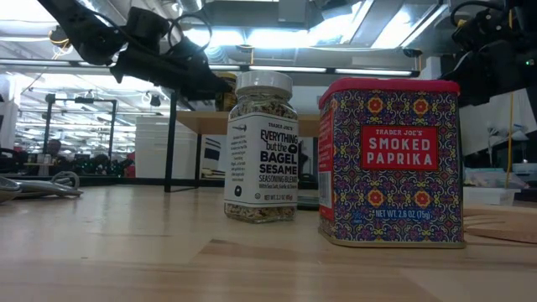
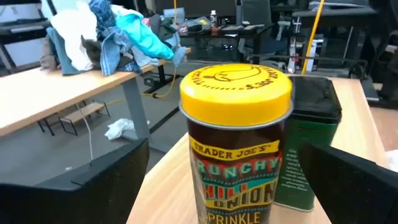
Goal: Shelf spices
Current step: Remove the yellow seasoning bottle from the shelf
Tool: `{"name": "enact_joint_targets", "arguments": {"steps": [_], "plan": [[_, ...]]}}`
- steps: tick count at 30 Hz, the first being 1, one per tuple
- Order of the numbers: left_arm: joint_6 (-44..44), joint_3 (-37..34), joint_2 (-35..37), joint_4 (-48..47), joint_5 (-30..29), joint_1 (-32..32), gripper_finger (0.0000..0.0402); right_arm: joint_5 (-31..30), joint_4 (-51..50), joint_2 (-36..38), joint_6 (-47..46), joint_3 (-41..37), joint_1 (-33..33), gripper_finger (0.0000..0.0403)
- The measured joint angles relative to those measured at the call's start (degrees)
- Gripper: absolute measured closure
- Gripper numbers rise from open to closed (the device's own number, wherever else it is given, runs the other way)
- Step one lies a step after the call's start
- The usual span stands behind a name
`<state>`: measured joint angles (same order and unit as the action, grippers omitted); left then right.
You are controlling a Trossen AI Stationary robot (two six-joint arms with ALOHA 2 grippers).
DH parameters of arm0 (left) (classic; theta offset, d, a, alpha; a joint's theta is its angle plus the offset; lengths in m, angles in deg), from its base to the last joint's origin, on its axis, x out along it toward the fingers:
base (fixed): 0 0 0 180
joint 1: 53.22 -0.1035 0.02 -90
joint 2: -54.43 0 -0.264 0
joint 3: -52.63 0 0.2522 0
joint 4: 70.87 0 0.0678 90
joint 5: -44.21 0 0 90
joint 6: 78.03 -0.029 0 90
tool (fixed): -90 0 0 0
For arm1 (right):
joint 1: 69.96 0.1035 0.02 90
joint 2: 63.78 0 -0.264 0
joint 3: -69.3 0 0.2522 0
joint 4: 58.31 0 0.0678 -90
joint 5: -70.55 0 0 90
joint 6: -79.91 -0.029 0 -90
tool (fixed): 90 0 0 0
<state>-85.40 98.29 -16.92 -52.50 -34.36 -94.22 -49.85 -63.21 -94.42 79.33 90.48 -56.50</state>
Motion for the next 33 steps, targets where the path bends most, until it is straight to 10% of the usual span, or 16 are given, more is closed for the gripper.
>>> {"name": "enact_joint_targets", "arguments": {"steps": [12,33], "plan": [[4.0,0.0,0.0,0.3,-0.5,-0.4,0.002,0.0,0.0,0.0,0.0,0.0,0.0,0.0047],[0.0,0.0,0.0,0.3,0.6,1.3,0.0237,0.0,0.0,0.0,0.0,0.0,0.0,0.0047]]}}
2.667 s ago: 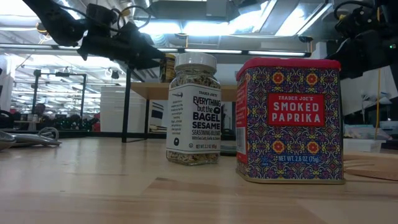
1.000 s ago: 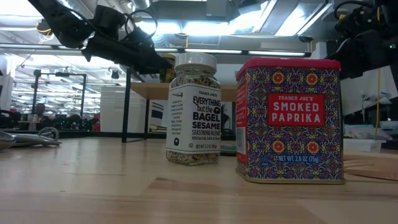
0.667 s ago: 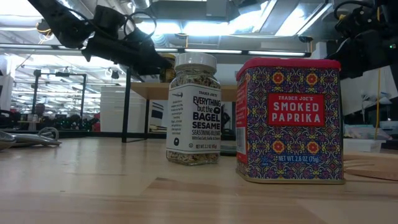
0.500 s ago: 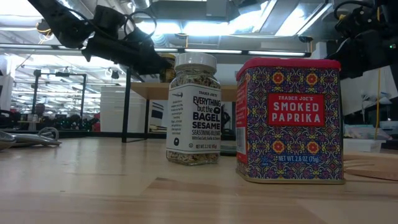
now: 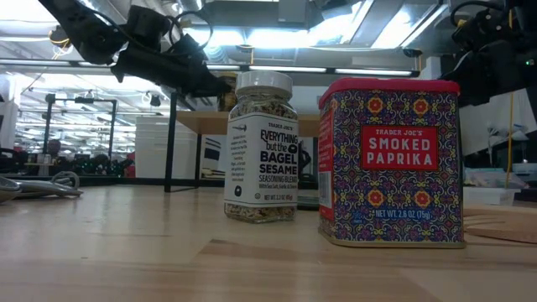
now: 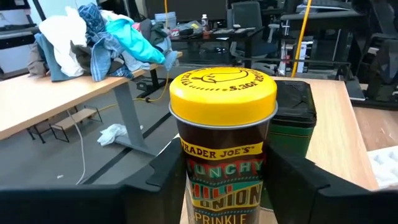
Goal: Shelf spices
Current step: Remove the yellow seasoning bottle from the shelf
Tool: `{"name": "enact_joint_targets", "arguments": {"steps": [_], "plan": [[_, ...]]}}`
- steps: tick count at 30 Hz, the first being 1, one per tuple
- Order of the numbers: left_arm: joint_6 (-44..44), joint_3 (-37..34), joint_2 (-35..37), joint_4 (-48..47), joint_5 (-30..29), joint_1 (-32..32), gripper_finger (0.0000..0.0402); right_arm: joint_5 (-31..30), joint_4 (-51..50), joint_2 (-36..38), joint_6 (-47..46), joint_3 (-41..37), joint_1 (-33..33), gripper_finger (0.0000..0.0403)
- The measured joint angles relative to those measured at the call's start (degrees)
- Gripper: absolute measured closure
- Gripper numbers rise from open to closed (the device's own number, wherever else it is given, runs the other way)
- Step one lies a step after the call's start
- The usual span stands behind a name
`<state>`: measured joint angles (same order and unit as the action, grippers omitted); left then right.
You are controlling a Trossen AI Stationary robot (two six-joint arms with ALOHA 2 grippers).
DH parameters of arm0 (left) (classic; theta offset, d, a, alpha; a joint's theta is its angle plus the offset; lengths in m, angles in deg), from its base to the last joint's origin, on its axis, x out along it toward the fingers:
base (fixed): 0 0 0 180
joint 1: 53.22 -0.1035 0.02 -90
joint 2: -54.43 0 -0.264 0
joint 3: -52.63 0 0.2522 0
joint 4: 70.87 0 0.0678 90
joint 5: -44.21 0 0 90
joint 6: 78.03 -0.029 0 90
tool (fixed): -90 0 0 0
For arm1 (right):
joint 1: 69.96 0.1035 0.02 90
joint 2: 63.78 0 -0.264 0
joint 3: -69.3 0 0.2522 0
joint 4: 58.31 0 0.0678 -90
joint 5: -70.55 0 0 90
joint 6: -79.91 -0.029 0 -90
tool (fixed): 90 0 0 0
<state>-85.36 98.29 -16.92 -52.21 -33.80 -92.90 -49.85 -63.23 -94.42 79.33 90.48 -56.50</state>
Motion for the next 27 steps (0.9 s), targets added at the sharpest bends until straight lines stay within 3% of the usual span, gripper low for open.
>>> {"name": "enact_joint_targets", "arguments": {"steps": [14,22,27], "plan": [[3.1,0.0,2.6,-0.5,-5.8,0.0,0.0237,0.0,0.0,0.0,0.0,0.0,0.0,0.0047],[6.0,0.0,13.8,-3.1,-6.1,2.3,0.0237,0.0,0.0,0.0,0.0,0.0,0.0,0.0047],[7.3,0.0,24.6,-18.3,-10.6,7.2,0.0237,0.0,0.0,0.0,0.0,0.0,0.0,0.0047]]}}
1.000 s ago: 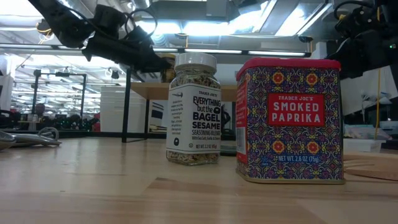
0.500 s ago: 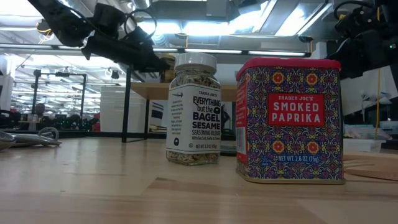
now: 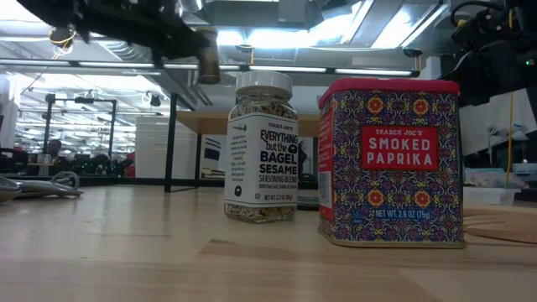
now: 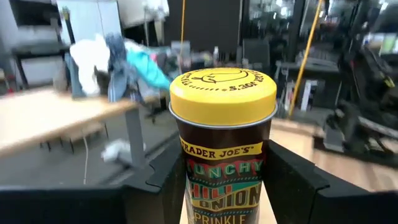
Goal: Shelf spices
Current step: Remove the yellow seasoning bottle from the shelf
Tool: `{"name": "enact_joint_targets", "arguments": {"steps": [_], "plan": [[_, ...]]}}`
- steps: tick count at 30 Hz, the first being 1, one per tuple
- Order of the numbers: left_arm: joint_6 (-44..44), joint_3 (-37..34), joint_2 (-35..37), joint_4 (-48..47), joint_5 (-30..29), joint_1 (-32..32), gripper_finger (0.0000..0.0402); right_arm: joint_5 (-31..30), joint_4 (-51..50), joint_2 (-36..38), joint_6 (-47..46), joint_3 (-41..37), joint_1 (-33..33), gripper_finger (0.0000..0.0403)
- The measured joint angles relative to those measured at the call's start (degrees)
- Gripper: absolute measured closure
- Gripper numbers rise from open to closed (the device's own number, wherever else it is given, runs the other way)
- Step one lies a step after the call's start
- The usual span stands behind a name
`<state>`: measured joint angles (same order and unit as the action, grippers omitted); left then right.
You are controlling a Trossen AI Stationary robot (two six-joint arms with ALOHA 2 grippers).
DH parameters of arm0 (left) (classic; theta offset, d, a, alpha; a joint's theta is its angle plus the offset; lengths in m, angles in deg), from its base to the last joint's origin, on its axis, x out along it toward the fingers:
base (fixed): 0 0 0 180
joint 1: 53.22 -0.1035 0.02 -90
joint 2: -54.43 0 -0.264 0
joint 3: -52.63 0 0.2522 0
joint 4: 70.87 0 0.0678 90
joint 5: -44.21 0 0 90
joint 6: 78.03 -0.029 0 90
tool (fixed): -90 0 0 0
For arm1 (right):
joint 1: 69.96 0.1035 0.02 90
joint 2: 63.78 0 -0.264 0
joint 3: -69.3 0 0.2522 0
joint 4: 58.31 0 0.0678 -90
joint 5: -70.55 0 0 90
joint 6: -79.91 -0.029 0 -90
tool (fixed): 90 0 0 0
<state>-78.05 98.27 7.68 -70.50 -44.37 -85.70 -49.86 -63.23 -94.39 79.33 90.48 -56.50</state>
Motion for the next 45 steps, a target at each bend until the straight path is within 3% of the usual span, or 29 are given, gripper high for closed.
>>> {"name": "enact_joint_targets", "arguments": {"steps": [5,8,16,23,28,39,45], "plan": [[4.1,0.0,9.6,-14.1,-11.0,9.9,0.0237,0.0,0.0,0.0,0.0,0.0,0.0,0.0047],[5.8,0.0,13.1,-16.8,-19.2,17.7,0.0237,0.0,0.0,0.0,0.0,0.0,0.0,0.0047],[11.7,-0.1,11.8,-18.6,-38.9,40.7,0.0237,0.0,0.0,0.0,0.0,0.0,0.0,0.0047],[21.0,-1.6,-0.4,-16.8,-61.4,59.5,0.0237,0.0,0.0,0.0,0.0,0.0,0.0,0.0047],[28.1,-1.6,-12.7,-8.1,-70.8,68.4,0.0237,0.0,0.0,0.0,0.0,0.0,0.0,0.0047],[33.3,-1.4,-40.9,19.8,-76.2,72.9,0.0237,0.0,0.0,0.0,0.0,0.0,0.0,0.0047],[39.3,2.0,-51.7,22.7,-77.7,71.6,0.0237,0.0,0.0,0.0,0.0,0.0,0.0,0.0047]]}}
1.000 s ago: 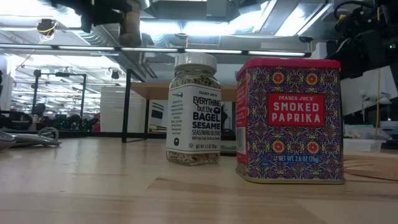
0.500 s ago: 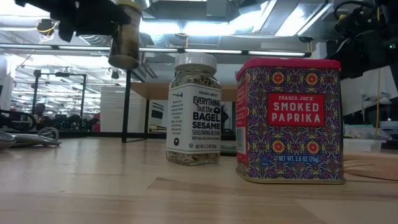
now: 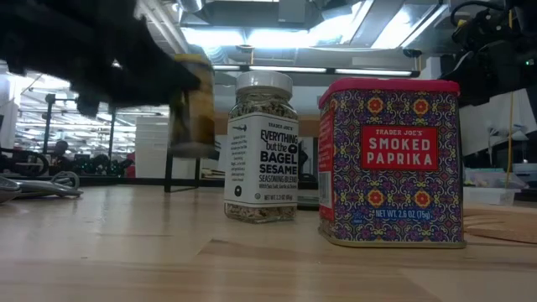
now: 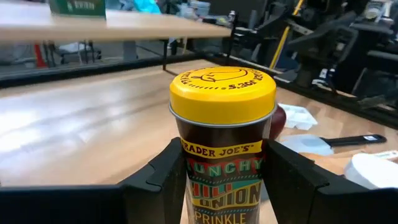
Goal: Shelf spices
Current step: Remove the yellow seasoning bottle from the shelf
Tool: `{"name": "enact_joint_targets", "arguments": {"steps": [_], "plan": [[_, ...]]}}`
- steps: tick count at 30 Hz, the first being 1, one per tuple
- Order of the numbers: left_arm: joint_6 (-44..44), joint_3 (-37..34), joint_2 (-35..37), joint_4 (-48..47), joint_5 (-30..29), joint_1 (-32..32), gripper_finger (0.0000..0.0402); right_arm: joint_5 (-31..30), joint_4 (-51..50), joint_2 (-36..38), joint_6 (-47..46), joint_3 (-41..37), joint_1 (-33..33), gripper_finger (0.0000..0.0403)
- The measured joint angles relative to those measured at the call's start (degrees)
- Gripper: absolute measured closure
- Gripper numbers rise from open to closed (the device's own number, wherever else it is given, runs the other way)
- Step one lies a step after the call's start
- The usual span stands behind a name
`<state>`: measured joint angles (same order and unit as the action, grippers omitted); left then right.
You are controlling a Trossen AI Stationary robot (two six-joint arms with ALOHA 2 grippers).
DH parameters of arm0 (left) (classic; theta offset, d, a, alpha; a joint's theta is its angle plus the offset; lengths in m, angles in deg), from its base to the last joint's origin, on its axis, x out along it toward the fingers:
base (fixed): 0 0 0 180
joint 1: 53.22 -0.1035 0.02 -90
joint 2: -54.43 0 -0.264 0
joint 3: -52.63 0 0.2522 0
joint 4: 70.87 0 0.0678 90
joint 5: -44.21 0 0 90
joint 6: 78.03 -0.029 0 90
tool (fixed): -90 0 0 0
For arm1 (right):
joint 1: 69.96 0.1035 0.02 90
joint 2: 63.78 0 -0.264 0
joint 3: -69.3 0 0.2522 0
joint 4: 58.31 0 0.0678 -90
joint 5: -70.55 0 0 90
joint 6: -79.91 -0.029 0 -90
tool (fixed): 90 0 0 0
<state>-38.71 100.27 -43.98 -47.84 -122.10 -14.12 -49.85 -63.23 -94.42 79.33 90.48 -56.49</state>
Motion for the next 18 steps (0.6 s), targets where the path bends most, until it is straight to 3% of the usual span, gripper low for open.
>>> {"name": "enact_joint_targets", "arguments": {"steps": [8,18], "plan": [[0.4,7.5,-11.2,-0.1,0.1,-3.3,0.0237,0.0,0.0,0.0,0.0,0.0,0.0,0.0047],[-3.5,9.1,-12.7,-0.3,3.7,-7.0,0.0236,0.0,0.0,0.0,0.0,0.0,0.0,0.0047]]}}
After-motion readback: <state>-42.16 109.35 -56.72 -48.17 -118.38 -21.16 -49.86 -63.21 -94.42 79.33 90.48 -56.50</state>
